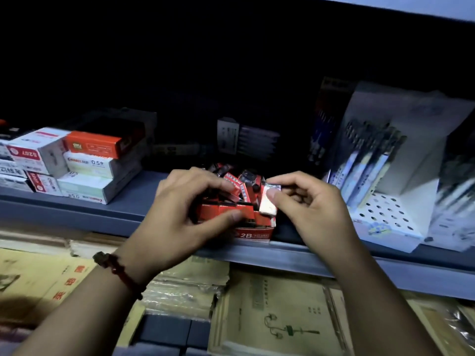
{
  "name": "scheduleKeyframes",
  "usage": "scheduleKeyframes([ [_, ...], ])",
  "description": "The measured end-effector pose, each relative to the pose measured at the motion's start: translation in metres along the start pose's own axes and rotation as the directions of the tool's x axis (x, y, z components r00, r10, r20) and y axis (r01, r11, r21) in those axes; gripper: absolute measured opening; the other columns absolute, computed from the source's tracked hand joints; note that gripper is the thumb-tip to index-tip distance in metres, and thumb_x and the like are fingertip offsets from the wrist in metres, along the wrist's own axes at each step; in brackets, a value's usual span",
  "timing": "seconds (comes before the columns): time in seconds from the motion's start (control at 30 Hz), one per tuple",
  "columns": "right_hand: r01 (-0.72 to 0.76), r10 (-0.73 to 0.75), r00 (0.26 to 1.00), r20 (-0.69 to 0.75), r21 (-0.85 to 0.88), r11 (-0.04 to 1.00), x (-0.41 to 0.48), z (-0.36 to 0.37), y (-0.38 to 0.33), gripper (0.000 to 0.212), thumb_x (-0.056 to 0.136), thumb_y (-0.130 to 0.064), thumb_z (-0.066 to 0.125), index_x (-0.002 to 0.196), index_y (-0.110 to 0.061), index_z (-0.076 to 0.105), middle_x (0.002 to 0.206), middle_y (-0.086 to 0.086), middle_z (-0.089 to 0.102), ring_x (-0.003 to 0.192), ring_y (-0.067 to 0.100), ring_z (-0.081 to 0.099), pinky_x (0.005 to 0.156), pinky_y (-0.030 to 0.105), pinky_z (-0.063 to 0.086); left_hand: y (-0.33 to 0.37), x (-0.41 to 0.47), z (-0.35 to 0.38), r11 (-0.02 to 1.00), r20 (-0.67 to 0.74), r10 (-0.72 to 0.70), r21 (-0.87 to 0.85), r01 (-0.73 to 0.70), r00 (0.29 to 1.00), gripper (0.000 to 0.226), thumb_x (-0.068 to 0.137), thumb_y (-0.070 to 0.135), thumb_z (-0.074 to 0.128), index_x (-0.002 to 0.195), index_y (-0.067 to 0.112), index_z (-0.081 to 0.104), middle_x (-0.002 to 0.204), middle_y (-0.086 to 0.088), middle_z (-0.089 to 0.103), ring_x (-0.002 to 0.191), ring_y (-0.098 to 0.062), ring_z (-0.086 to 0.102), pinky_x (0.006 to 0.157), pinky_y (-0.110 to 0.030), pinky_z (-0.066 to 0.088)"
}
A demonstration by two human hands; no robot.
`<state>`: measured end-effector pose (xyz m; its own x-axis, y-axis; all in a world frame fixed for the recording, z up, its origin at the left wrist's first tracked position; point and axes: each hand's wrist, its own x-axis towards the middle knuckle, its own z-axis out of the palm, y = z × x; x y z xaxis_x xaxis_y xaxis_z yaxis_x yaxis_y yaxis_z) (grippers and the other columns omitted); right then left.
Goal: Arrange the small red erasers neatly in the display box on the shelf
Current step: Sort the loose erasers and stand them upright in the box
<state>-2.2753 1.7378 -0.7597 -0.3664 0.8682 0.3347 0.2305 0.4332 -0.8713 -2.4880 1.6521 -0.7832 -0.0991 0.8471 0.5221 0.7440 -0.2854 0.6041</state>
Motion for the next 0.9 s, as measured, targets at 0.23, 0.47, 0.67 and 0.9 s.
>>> scheduleKeyframes([
  [0.23,0.024,-0.014,0.994,0.11,-0.093,0.995,0.002,0.0,0.009,0.009,0.091,-0.027,0.075,0.095,-0.034,0.08,0.098,-0.004,0.064,0.083,0.02,0.059,0.072,0.019,0.046,0.001,0.0,0.0,0.986,0.085,0.018,0.164,-0.032,0.996,0.064,0.068,0.085,0.061,0.117,0.046,0.07,0.122,0.028,0.054,0.122,-0.004,0.043,0.107,-0.031,0.027],
  [0.47,-0.036,0.055,0.981,0.187,-0.104,0.994,0.002,0.0,0.007,0.008,0.091,-0.027,0.073,0.088,-0.032,0.078,0.096,0.004,0.059,0.074,0.014,0.053,0.067,0.013,0.043,0.003,0.002,0.0,0.982,0.096,0.024,0.187,-0.042,0.995,0.057,0.068,0.086,0.061,0.109,0.049,0.069,0.119,0.027,0.053,0.12,-0.006,0.043,0.105,-0.031,0.027],
  [0.67,-0.062,0.083,0.973,0.216,-0.101,0.993,0.002,0.001,0.007,0.008,0.091,-0.024,0.072,0.095,-0.031,0.074,0.095,0.004,0.057,0.067,0.008,0.047,0.063,0.015,0.042,0.001,0.005,0.0,0.979,0.101,0.033,0.195,-0.052,0.994,0.058,0.066,0.087,0.061,0.107,0.048,0.07,0.12,0.028,0.05,0.12,-0.004,0.042,0.106,-0.033,0.028],
  [0.9,-0.17,0.177,0.983,0.04,-0.125,0.977,0.007,0.009,0.01,0.026,0.095,-0.04,0.065,0.12,-0.035,0.061,0.089,-0.013,0.066,0.059,0.007,0.059,0.066,0.03,0.052,-0.002,0.001,-0.003,0.994,-0.077,-0.088,-0.075,0.083,0.993,0.04,0.079,0.067,0.064,0.11,0.042,0.069,0.131,0.017,0.047,0.134,-0.004,0.039,0.111,-0.025,0.032],
])
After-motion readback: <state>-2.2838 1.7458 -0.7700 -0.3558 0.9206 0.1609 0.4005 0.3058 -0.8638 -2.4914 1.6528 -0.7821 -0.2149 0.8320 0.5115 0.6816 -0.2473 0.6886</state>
